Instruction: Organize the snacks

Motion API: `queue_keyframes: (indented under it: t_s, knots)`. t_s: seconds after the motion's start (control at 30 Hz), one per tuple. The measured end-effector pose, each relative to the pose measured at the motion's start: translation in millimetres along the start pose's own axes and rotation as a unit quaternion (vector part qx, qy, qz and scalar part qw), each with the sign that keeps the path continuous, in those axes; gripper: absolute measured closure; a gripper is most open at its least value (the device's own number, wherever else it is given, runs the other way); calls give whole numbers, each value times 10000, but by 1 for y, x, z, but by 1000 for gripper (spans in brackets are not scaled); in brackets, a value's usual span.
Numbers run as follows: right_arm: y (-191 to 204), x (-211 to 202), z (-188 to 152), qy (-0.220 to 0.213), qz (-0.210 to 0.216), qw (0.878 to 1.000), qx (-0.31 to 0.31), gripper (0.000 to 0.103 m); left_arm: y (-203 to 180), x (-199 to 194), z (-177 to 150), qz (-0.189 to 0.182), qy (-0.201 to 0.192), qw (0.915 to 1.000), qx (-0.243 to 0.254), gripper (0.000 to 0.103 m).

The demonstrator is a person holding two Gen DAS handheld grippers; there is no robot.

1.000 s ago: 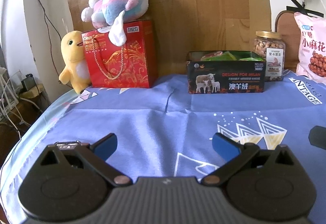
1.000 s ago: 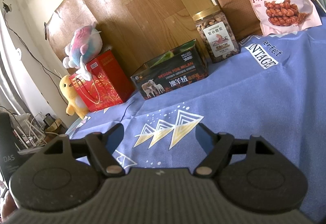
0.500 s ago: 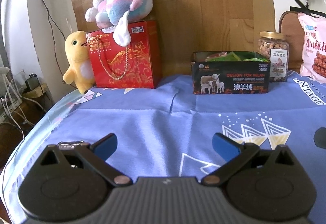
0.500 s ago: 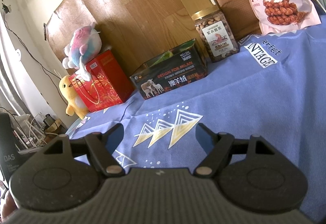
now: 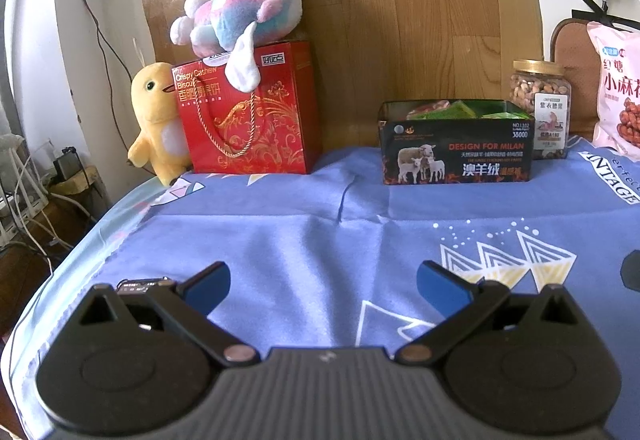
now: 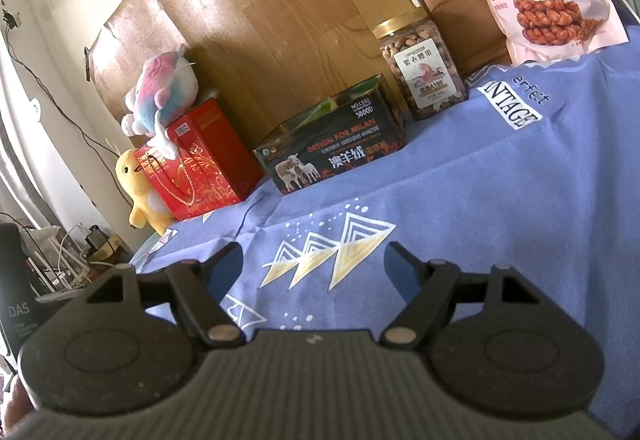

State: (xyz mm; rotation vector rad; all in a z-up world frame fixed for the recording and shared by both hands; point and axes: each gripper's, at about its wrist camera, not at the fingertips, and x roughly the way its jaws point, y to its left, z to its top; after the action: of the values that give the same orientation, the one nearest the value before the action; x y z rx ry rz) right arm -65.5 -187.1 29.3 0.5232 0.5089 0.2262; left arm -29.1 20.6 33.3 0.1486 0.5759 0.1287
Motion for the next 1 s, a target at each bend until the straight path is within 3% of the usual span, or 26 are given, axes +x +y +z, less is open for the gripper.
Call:
queue_keyframes:
  t_s: [1.0]
  knots:
    - [-1,0,0,4,0,10000,23,23,-15,-7,-3,-326,70,9991,276,0]
